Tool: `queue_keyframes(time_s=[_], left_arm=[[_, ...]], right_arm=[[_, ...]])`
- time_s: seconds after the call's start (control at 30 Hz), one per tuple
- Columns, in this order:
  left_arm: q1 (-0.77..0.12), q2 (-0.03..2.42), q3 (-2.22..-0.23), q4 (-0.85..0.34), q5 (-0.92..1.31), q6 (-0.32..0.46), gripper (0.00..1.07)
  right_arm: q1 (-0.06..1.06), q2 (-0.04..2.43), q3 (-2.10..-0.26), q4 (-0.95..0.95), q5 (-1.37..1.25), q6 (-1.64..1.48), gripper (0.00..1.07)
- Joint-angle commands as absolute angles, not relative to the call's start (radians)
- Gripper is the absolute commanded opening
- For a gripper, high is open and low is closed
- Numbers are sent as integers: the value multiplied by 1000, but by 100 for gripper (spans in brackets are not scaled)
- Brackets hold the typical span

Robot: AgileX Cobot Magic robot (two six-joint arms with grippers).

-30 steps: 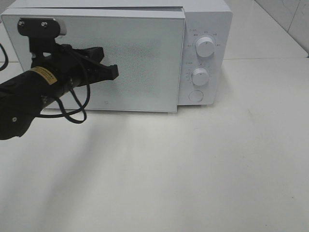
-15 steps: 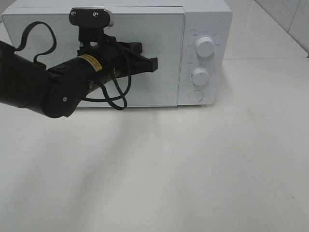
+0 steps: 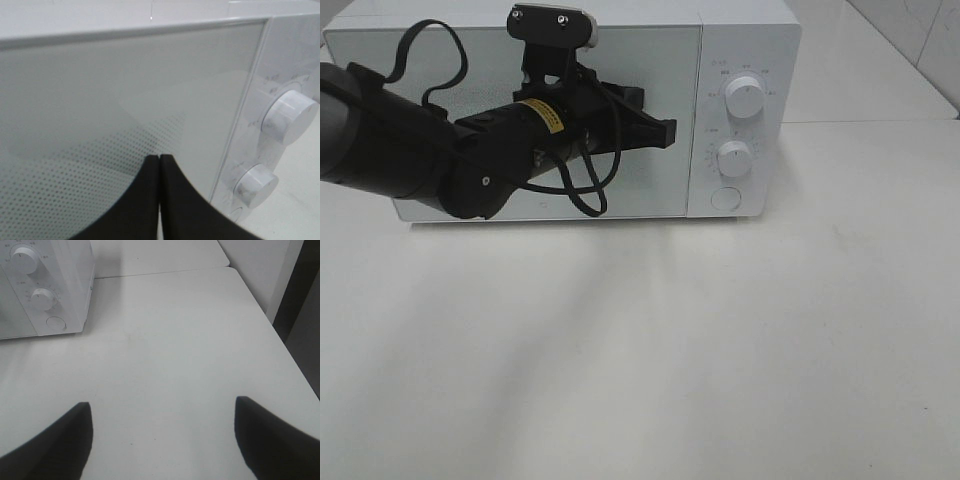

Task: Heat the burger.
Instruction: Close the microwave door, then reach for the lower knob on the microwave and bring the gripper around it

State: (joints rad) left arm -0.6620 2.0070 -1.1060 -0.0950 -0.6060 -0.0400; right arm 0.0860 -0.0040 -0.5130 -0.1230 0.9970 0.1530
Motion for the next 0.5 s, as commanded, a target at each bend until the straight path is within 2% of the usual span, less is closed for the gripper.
queue_keyframes(time_s=[0.03,0.07,0.2,0.27,0.3,0.33,0.37,0.4,0.43,0.5], left_arm=[[-661,1978,-1126,-163,-529,-38,0],[-685,1953,-1126,-164,-437,-37,0],[-719,1920,-1126,-161,-312,-37,3],[-749,1895,-1126,-159,-185,-38,23],[-749,1895,-1126,-159,-185,-38,23],[-768,1879,-1126,-161,-92,-38,49],[-776,1868,-1126,-161,-40,-39,67],[-776,1868,-1126,-161,-40,-39,67],[-789,1853,-1126,-160,67,-39,100],[-792,1844,-1126,-159,121,-37,101]], right_arm=[[80,-28,-514,-130,997,154,76],[80,-28,-514,-130,997,154,76],[80,-28,-514,-130,997,154,76],[80,-28,-514,-130,997,154,76],[80,-28,-514,-130,997,154,76],[80,-28,-514,-130,997,154,76],[80,-28,-514,-130,997,154,76],[80,-28,-514,-130,997,154,76],[80,-28,-514,-130,997,154,76],[80,-28,-514,-130,997,154,76]])
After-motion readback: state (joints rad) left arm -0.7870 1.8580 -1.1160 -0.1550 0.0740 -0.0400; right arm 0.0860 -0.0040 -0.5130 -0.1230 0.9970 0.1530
